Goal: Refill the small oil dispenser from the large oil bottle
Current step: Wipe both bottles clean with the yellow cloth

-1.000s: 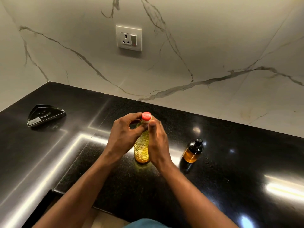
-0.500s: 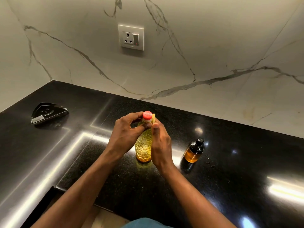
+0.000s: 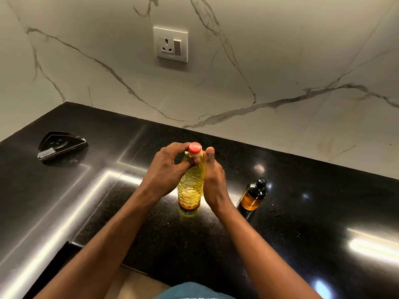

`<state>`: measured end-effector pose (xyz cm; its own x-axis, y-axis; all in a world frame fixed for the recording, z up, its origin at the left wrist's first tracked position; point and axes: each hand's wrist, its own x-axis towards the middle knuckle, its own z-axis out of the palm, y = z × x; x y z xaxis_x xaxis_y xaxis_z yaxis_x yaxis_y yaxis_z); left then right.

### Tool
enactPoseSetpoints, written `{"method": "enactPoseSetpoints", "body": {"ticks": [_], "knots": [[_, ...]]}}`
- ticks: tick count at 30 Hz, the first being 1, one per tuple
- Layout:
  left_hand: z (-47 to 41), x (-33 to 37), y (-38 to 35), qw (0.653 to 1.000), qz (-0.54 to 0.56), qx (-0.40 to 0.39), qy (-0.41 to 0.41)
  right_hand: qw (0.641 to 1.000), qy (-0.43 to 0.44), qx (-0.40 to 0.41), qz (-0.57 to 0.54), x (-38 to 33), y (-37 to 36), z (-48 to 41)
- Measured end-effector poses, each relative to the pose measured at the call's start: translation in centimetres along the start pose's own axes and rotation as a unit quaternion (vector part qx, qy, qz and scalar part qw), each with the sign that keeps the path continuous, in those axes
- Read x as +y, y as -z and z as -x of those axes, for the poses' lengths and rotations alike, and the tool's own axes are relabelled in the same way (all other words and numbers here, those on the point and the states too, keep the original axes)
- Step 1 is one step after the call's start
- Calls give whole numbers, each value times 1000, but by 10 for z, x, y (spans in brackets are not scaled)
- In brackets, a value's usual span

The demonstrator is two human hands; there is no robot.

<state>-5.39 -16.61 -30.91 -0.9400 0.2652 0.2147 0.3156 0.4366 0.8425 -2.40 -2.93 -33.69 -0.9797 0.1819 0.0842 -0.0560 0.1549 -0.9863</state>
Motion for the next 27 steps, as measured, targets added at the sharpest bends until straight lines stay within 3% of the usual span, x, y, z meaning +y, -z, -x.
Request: {"method": "enactPoseSetpoints", "body": {"ticks": [5,13,19,24,27], "knots": [[0,-4,-1,998,-54,0,13,999,-10,-7,-53,-17,0,-4],[3,2,-2,1000,-13,27,-8,999,-38,0,32,11,9,-4],[8,4,-6,998,40,55,-3,998,-5,59,27,9,2,15],[11,7,-9,997,65,51,-5,997,64,18,40,-2,-11,21],[10,6,-8,997,59,42,-6,997,59,12,49,0,-15,11]]}}
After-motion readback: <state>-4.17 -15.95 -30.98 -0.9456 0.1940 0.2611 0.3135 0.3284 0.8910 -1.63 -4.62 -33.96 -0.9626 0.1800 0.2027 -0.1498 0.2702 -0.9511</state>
